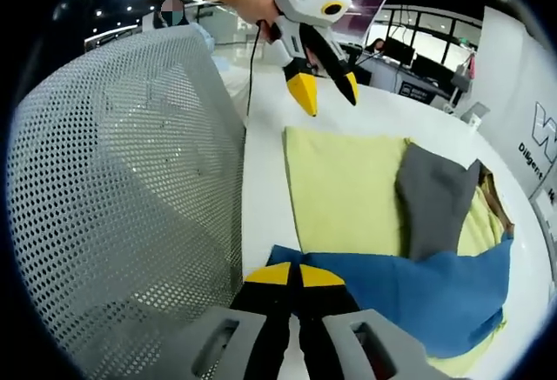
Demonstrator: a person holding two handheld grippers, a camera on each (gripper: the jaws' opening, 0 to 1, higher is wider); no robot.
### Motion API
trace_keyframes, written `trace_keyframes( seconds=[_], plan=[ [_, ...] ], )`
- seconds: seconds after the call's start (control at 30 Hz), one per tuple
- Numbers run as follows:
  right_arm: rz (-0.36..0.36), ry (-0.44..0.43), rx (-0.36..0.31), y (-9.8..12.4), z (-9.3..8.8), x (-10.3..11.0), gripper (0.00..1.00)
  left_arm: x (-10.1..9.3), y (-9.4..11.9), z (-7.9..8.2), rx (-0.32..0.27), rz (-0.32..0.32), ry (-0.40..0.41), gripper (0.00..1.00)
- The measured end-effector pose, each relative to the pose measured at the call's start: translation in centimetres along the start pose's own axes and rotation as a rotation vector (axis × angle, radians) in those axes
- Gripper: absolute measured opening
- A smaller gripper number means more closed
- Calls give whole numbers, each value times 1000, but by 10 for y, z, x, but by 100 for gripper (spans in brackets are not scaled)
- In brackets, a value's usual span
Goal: Fold the garment on the visible template until the final outline fits inside the template.
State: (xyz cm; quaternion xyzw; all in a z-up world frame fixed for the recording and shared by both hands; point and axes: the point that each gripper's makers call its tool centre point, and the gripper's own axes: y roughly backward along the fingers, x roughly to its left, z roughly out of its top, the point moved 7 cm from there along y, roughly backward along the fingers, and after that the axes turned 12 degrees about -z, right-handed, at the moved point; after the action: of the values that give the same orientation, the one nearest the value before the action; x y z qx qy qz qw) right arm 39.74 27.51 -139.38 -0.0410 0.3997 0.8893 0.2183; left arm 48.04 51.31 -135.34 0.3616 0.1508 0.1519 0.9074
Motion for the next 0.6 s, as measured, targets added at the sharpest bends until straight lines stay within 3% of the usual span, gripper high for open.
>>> trace_keyframes(
  seconds=[0.07, 0.23, 0.6],
  plan=[
    [-7, -66, -25, 5, 4, -3, 0, 0, 0, 1, 2, 0, -4, 51],
    [-50, -113, -74, 23, 16, -25, 0, 2, -1, 4, -6, 3, 2, 51],
    [-211, -231, -180, 67, 33, -99, 0, 4, -6, 10, -10, -1, -1, 51]
  ],
)
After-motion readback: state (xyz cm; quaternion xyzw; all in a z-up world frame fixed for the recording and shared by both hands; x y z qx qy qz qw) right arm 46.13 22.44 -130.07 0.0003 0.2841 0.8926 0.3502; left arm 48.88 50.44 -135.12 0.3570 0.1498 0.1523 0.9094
